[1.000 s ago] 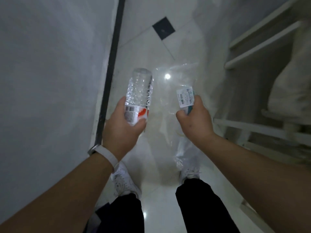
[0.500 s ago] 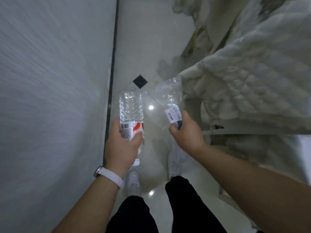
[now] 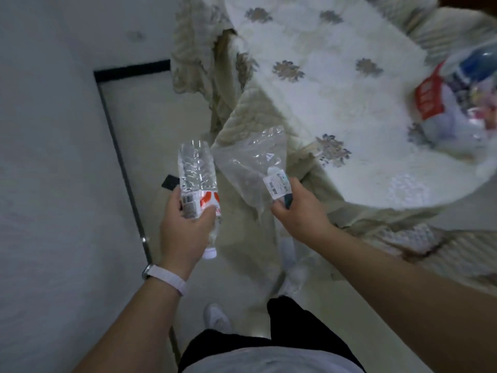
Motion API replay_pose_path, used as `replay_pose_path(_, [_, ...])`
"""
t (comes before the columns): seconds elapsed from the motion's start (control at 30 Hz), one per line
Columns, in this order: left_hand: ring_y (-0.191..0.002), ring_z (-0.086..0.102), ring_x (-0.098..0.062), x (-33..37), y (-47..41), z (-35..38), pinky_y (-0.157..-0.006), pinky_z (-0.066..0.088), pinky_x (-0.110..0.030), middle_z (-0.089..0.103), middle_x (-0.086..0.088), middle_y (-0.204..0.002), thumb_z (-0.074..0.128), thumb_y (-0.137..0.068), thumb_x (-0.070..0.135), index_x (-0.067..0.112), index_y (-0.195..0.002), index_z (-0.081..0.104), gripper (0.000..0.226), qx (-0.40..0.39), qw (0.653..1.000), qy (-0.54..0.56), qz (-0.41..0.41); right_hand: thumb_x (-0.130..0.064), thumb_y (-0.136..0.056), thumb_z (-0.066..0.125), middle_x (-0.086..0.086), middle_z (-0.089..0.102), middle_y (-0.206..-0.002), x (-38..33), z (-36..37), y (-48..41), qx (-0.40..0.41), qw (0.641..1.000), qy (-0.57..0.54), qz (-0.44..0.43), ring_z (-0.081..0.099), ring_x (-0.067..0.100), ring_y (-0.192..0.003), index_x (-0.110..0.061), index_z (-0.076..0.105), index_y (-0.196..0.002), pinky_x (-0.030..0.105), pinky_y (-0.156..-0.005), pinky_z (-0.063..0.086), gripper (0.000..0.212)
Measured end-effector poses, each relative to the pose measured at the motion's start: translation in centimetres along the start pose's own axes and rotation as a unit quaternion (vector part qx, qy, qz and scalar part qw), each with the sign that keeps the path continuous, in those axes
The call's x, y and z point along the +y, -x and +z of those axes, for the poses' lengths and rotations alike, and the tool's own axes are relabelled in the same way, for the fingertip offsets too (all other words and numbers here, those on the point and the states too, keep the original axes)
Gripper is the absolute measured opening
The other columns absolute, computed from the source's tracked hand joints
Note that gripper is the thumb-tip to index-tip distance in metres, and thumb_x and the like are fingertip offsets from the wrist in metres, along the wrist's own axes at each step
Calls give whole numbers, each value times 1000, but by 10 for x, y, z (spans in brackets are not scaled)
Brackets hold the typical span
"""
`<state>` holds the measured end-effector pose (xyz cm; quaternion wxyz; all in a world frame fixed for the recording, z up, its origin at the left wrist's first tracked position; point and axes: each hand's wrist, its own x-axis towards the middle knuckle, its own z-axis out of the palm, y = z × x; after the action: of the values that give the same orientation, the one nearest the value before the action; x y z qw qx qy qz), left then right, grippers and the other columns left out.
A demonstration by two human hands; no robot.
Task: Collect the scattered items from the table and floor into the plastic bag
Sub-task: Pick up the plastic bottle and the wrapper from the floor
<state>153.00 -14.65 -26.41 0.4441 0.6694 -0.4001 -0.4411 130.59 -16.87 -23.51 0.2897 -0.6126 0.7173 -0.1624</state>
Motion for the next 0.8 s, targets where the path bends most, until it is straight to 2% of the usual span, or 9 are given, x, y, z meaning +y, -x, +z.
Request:
replay_pose_path(0.03, [-77, 65, 11, 9, 5, 9, -67, 56, -16, 66, 29, -88, 76, -82, 18, 50, -115, 52, 52, -20, 1000, 4, 9, -34, -89, 57, -2, 64, -97, 4, -15, 7, 10, 1000, 2, 1, 61, 18, -77, -23, 47, -121, 42, -67, 55, 34])
replay_pose_path(0.1, [-81, 69, 3, 26, 16, 29, -73, 60, -30, 69, 26, -91, 77, -80, 20, 55, -104, 55, 48, -63, 998, 0, 22, -35, -89, 58, -3, 65, -95, 13, -46, 21, 40, 999, -1, 6, 61, 15, -75, -27, 44, -128, 39, -65, 55, 42])
replay_pose_path(0.13, [-85, 71, -3, 34, 23, 39, -76, 61, -37, 70, 24, -95, 77, -78, 23, 56, -105, 56, 47, -82, 996, -8, 27, -34, -89, 58, -3, 65, -95, 17, -61, 28, 55, 998, -5, 10, 61, 15, -74, -28, 42, -130, 38, -64, 55, 45])
replay_pose_path(0.2, [-88, 71, -7, 51, 39, 60, -77, 61, -42, 71, 20, -100, 77, -77, 26, 54, -112, 56, 50, -122, 991, -20, 48, -33, -90, 57, 0, 64, -94, 30, -90, 45, 80, 996, -17, 24, 61, 17, -73, -25, 44, -125, 43, -64, 56, 38])
replay_pose_path(0.3, [-88, 71, -5, 75, 64, 93, -78, 61, -40, 72, 16, -103, 76, -77, 27, 43, -126, 54, 56, -162, 982, -31, 88, -30, -90, 56, 1, 62, -92, 54, -129, 73, 121, 991, -34, 49, 61, 21, -73, -21, 45, -119, 47, -65, 56, 32])
replay_pose_path(0.43, [-88, 72, -9, 97, 101, 139, -76, 61, -41, 73, 12, -103, 77, -75, 29, 39, -127, 56, 56, -213, 969, -43, 120, -27, -90, 55, -2, 61, -94, 99, -174, 114, 170, 980, -71, 73, 61, 22, -74, -22, 46, -114, 45, -63, 56, 27])
replay_pose_path(0.57, [-85, 73, -12, 117, 157, 198, -67, 59, -29, 73, 5, -103, 77, -80, 12, 30, -128, 56, 55, -245, 959, -22, 140, -27, -90, 55, -3, 60, -89, 156, -229, 164, 214, 969, -92, 85, 60, 21, -70, -23, 46, -112, 38, -53, 50, 24])
replay_pose_path(0.67, [-85, 71, -4, 131, 210, 249, -66, 57, -20, 69, 3, -110, 76, -81, 10, 21, -138, 49, 63, -262, 955, -5, 140, -26, -91, 56, -2, 62, -98, 204, -275, 203, 252, 957, -109, 92, 62, 22, -78, -23, 47, -122, 42, -61, 56, 32])
replay_pose_path(0.8, [-79, 70, 1, 144, 285, 315, -61, 55, -17, 67, 10, -103, 76, -81, 10, 29, -131, 48, 60, -277, 949, 8, 150, -27, -89, 59, -6, 62, -101, 270, -328, 254, 293, 942, -126, 106, 61, 14, -82, -25, 48, -124, 40, -69, 55, 37])
